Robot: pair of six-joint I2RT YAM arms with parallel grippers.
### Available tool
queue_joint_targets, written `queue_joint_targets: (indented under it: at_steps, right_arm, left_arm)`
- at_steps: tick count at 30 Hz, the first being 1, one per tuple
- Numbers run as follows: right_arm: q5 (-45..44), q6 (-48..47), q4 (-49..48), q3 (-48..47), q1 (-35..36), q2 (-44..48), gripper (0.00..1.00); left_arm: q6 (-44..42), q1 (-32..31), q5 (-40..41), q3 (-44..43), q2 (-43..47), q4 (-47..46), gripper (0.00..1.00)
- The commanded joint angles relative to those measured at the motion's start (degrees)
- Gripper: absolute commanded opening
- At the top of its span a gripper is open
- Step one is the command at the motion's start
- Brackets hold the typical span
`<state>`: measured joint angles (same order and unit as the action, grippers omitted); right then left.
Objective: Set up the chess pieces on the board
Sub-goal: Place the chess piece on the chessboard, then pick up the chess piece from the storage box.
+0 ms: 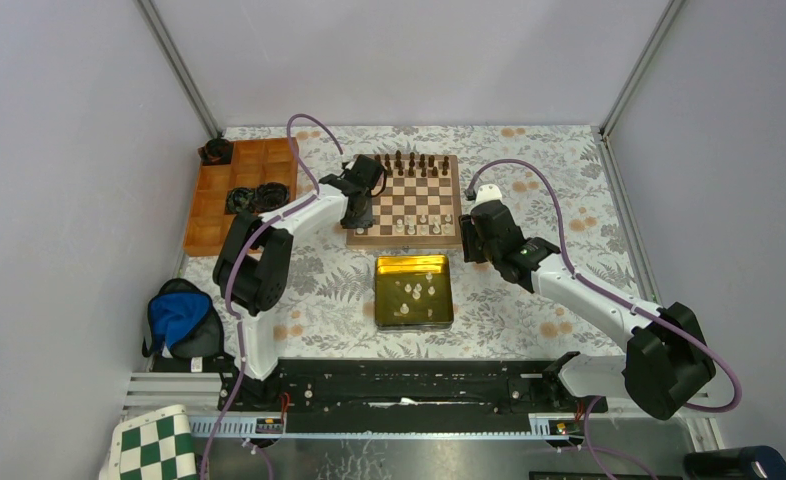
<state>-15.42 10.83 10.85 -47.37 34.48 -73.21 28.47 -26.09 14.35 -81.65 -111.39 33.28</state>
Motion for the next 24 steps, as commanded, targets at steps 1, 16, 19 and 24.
queue_joint_targets:
  at_steps: [1,16,19,24]
  right_arm:
    - [0.0,0.3,-2.3,-0.2,-0.5,1.0,0.47]
    - [-1.0,0.6,-1.8,-0.3,-0.4,1.9,0.47]
    - [-1.4,0.7,-1.8,-0.1,-0.4,2.0,0.47]
    - [-2.3,0.7,-1.7,-0.2,-0.5,1.9,0.47]
  left_arm:
    - [0.3,0.5,0.4,-1.2,0.6,-1.6,0.35]
    - [2.1,-0.7,-0.1,5.2,15.9,-3.2,0.44]
    - [0.7,-4.1,0.4,9.8,21.1,-4.1,0.50]
    - [-2.3,-14.3,2.4,13.6,25.9,-3.0,0.51]
